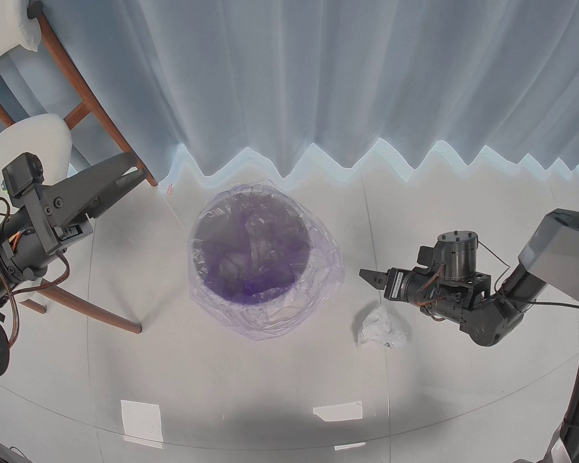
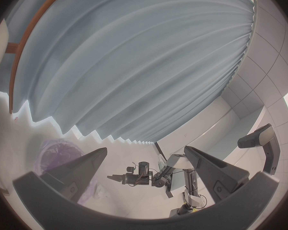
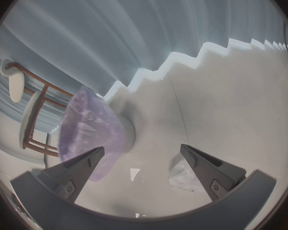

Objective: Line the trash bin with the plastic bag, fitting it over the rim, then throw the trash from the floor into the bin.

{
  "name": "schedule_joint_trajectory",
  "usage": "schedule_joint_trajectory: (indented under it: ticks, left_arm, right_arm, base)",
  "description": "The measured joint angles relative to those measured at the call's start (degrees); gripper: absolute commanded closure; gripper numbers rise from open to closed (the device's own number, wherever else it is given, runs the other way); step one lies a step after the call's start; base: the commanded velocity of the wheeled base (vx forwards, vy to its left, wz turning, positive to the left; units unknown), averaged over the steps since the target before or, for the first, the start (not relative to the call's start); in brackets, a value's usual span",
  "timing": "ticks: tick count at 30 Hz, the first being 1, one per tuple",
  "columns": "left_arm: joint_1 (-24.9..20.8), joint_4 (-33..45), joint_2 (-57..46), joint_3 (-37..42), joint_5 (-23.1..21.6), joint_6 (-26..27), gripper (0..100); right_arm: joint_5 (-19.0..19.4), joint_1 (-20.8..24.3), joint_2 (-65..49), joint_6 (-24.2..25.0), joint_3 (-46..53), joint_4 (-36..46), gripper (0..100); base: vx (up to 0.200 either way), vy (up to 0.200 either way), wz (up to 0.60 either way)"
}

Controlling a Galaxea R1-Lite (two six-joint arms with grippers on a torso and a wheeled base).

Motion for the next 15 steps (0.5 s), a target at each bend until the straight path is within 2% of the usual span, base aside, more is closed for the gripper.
schedule_joint_trajectory:
  ticks: [8,15]
  left_arm:
    - [4.6,0.1,-1.0,-1.4,-1.2,-0.1,0]
    - [12.5,0.0,-1.7,-3.6,-1.5,-0.1,0]
  right_arm:
    - [0.1,-1.1,10.9,-4.4,-13.8,5.2,0]
    - [0.2,-2.4,18.6,-5.3,-26.1,13.3,0]
  base:
    - [0.000,-0.200,0.00]
    - [0.000,0.000,0.00]
